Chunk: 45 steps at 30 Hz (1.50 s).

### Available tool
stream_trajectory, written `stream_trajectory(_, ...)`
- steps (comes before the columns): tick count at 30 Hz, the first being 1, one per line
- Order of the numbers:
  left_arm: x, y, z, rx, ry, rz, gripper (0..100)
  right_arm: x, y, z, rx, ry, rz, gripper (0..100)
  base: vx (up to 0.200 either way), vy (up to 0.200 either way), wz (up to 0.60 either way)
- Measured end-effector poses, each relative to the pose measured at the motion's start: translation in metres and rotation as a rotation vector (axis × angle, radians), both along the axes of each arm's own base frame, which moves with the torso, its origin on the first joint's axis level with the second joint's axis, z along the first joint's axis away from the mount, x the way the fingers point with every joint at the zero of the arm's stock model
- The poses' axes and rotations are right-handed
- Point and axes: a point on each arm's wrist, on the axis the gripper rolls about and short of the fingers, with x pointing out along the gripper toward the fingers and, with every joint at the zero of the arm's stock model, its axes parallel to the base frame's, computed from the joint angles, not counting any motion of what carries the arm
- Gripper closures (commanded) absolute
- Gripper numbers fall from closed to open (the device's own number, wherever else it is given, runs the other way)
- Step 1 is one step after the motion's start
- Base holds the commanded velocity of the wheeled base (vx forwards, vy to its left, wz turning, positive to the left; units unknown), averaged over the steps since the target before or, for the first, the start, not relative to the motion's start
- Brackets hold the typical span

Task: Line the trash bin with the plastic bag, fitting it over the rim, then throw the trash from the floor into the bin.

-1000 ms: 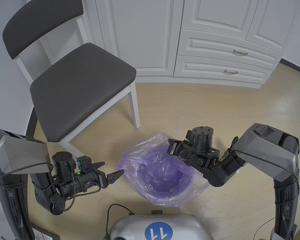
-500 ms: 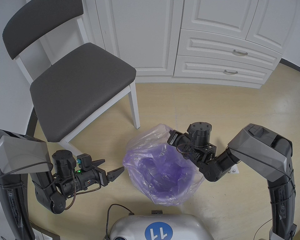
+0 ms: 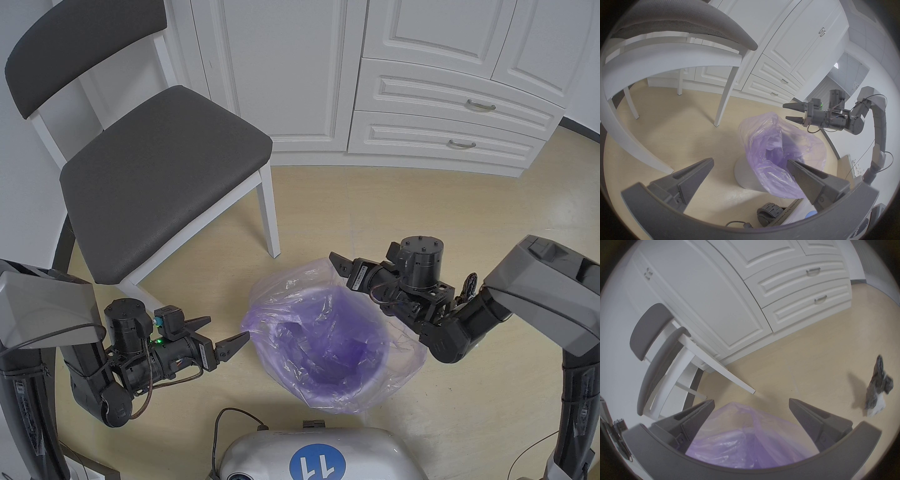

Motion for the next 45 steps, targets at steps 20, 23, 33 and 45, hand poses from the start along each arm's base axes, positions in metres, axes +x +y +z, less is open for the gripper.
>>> stream_trajectory(20, -0.005, -0.037, 0.026, 0.041, -0.094, 0.178, 0, -0.073, -0.04, 0.029, -0.429, 0.169, 0.087, 0, 0.0, 0.0, 0.0)
stream_trajectory(23, -0.009, -0.042, 0.024, 0.082, -0.035, 0.172, 0, -0.081, -0.047, 0.035, -0.439, 0.177, 0.085, 0, 0.0, 0.0, 0.0)
stream_trajectory(33, -0.018, -0.045, 0.053, 0.135, 0.033, 0.234, 0, -0.099, -0.062, 0.043, -0.434, 0.136, 0.067, 0, 0.0, 0.0, 0.0)
stream_trajectory(45, -0.031, -0.041, 0.079, 0.091, -0.03, 0.238, 0, -0.131, -0.075, 0.054, -0.472, 0.104, 0.092, 0, 0.0, 0.0, 0.0)
